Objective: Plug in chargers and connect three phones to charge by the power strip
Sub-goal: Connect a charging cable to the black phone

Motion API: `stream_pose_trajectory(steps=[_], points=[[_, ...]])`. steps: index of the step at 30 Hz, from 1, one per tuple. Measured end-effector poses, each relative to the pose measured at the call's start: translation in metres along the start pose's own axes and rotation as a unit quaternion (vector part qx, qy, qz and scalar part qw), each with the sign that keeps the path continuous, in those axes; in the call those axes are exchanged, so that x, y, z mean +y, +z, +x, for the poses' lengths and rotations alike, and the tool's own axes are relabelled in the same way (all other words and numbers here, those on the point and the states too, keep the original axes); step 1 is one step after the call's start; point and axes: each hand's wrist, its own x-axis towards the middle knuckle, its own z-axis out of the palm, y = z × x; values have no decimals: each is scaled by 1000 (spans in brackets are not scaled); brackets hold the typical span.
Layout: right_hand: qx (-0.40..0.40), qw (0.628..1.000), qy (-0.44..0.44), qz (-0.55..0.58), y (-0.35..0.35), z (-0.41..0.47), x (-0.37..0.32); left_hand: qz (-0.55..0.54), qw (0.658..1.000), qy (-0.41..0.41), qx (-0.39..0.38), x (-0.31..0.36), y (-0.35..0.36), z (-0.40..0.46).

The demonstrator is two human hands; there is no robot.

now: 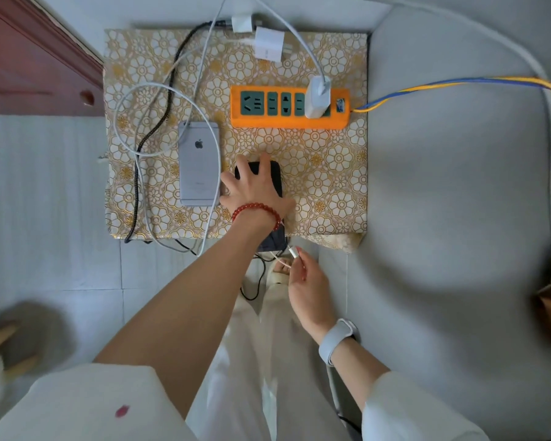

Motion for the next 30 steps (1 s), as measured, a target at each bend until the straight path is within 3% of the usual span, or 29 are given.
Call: stream_pose_trajectory(steps=[6,11,30], points=[[38,995,-54,78,-13,-1,-22,-145,984,-58,-89,2,-27,16],[101,985,-123,61,-22,-9,-34,-192,972,-75,-115,5,-37,25],[110,989,-91,43,-23,6,-45,-161,973,-100,-130,11,-40,33]])
